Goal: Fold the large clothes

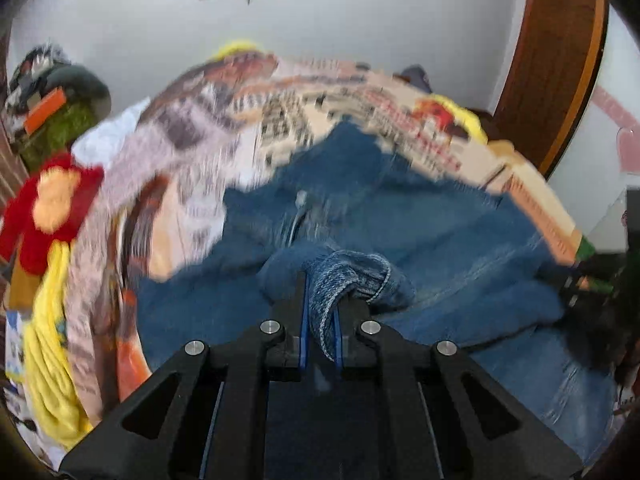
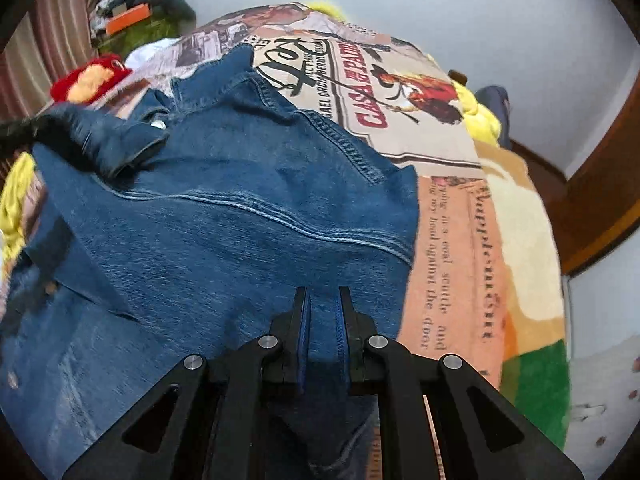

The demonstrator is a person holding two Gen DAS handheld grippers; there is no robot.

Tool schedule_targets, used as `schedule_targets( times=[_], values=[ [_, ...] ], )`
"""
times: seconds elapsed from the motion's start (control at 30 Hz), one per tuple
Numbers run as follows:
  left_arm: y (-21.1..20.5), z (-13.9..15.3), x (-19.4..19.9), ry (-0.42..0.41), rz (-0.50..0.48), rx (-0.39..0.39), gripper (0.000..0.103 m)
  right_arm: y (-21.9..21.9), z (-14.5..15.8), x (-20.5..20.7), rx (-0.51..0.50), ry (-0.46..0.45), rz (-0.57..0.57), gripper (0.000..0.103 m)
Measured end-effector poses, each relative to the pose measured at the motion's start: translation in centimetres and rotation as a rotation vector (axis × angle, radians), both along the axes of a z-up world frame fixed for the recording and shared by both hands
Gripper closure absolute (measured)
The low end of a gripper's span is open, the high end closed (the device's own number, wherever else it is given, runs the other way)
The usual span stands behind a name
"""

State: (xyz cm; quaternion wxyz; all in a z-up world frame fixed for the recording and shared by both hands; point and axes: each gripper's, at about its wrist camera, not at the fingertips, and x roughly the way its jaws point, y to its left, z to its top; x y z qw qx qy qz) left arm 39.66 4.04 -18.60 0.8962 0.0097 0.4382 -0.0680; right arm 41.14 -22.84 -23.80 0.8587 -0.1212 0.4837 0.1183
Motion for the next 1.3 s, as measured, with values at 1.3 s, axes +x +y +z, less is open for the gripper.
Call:
schedule_targets(
  times=[1.3],
  values=[
    [10.8, -6.4, -2.4, 0.118, 0.274, -0.146, 0.076, -1.4, -1.3, 1.6, -0.098, 0.016, -0.043, 0.058]
  ],
)
